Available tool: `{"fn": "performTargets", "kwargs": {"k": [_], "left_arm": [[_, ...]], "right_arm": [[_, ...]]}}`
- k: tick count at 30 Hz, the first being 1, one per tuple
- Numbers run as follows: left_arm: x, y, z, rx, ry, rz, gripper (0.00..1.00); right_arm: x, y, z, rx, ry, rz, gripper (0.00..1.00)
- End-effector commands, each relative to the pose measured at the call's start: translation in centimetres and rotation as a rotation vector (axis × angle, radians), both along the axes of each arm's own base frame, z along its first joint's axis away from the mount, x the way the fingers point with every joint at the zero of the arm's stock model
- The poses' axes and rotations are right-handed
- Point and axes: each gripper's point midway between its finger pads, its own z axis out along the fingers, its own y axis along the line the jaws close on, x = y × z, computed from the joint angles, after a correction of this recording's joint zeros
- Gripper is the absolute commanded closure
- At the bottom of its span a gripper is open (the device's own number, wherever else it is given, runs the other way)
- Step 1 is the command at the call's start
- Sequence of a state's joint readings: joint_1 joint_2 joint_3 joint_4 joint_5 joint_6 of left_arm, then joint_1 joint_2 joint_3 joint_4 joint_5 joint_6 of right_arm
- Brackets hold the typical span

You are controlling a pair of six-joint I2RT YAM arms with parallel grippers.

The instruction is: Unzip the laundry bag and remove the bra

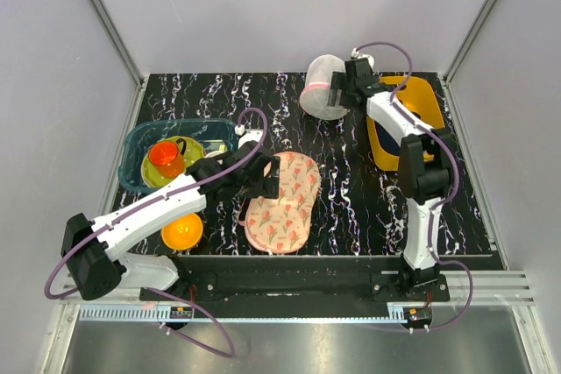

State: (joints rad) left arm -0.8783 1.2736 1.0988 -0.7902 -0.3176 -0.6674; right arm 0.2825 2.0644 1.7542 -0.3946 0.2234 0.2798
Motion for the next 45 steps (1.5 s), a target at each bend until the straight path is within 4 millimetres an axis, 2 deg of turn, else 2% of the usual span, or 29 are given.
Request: {"fn": "performTargets", "kwargs": {"k": [1,6,9,10,12,13,14,16,17,18,19,23,24,27,29,30,31,33,34,35,36,38,39,40,41,42,45], "left_arm": [[0.5,-1.0,2.4,-0.086,-0.042,0.003,0.01],[-0.1,-0.4,2.0,-0.088,-0.030,0.012,0.01],[-0.2,-0.2,1.4,-0.085,-0.020,0.024,0.01],[-0.2,-0.3,1.2,-0.085,-0.015,0.027,0.01],[-0.3,-0.6,1.0,-0.085,0.001,0.017,0.01],[-0.2,-0.8,1.1,-0.089,0.002,0.011,0.01],[-0.2,-1.0,1.1,-0.090,0.006,0.009,0.01],[-0.2,-1.0,1.1,-0.090,0.006,0.009,0.01],[-0.2,-0.9,1.1,-0.091,0.005,0.009,0.01],[-0.3,-0.9,1.2,-0.092,0.004,0.009,0.01],[-0.4,-0.8,1.1,-0.093,0.006,0.011,0.01],[-0.6,-0.4,1.2,-0.101,0.000,0.019,0.01],[-0.6,-0.3,1.2,-0.103,-0.003,0.023,0.01],[-0.7,-0.2,1.3,-0.108,-0.004,0.025,0.01],[-0.7,-0.3,1.3,-0.108,-0.002,0.020,0.01],[-0.6,-0.4,1.5,-0.112,-0.006,0.019,0.01],[-0.5,-0.4,1.5,-0.109,-0.007,0.018,0.01],[-0.4,-0.5,1.8,-0.109,-0.015,0.014,0.01],[-0.4,-0.5,1.8,-0.107,-0.015,0.015,0.01],[-0.3,-0.5,1.9,-0.108,-0.019,0.015,0.01],[-0.3,-0.5,2.0,-0.109,-0.020,0.015,0.01],[-0.4,-0.4,2.0,-0.109,-0.020,0.015,0.01],[-0.5,-0.3,2.0,-0.105,-0.017,0.017,0.01],[-0.5,-0.1,1.8,-0.100,-0.014,0.018,0.01],[-0.6,0.0,1.9,-0.098,-0.017,0.021,0.01],[-0.7,0.2,1.8,-0.095,-0.016,0.022,0.01],[-0.8,0.5,1.7,-0.090,-0.016,0.027,0.01]], "right_arm": [[3.3,1.7,1.5,0.007,-0.098,0.064,0.00],[4.4,1.9,0.4,-0.009,-0.094,0.072,0.01],[4.4,2.4,1.3,0.030,-0.127,0.077,0.00],[4.4,2.6,2.3,0.050,-0.180,0.087,0.04],[4.2,3.5,3.0,0.091,-0.230,0.132,0.11],[4.2,3.8,3.4,0.103,-0.263,0.147,0.20],[4.1,4.1,3.5,0.115,-0.265,0.159,0.38],[4.3,4.3,3.4,0.127,-0.256,0.163,0.61],[4.2,4.7,3.4,0.139,-0.251,0.176,0.89],[4.0,4.7,3.1,0.149,-0.240,0.174,1.00],[3.8,4.8,4.0,0.162,-0.257,0.173,1.00],[1.5,4.8,6.0,0.219,-0.278,0.183,1.00],[0.3,4.7,7.2,0.240,-0.290,0.175,1.00],[-1.0,4.2,10.3,0.260,-0.371,0.178,1.00],[-1.5,3.9,10.7,0.224,-0.366,0.196,1.00],[-1.2,4.0,11.8,0.212,-0.385,0.205,1.00],[-1.5,3.6,10.9,0.186,-0.340,0.200,1.00],[-0.9,3.4,10.8,0.148,-0.335,0.210,1.00],[-0.8,3.5,10.3,0.139,-0.322,0.219,0.86],[-0.5,3.6,10.0,0.111,-0.315,0.239,0.68],[0.4,3.8,9.8,0.093,-0.311,0.253,0.46],[1.1,3.6,8.0,0.030,-0.251,0.272,0.09],[2.9,3.9,7.7,0.009,-0.242,0.281,0.07],[2.6,4.0,5.9,-0.016,-0.161,0.304,0.06],[3.1,3.9,5.3,-0.046,-0.135,0.320,0.04],[4.4,4.3,4.9,-0.059,-0.127,0.327,0.04],[5.2,4.6,2.8,-0.086,-0.077,0.364,0.04]]}}
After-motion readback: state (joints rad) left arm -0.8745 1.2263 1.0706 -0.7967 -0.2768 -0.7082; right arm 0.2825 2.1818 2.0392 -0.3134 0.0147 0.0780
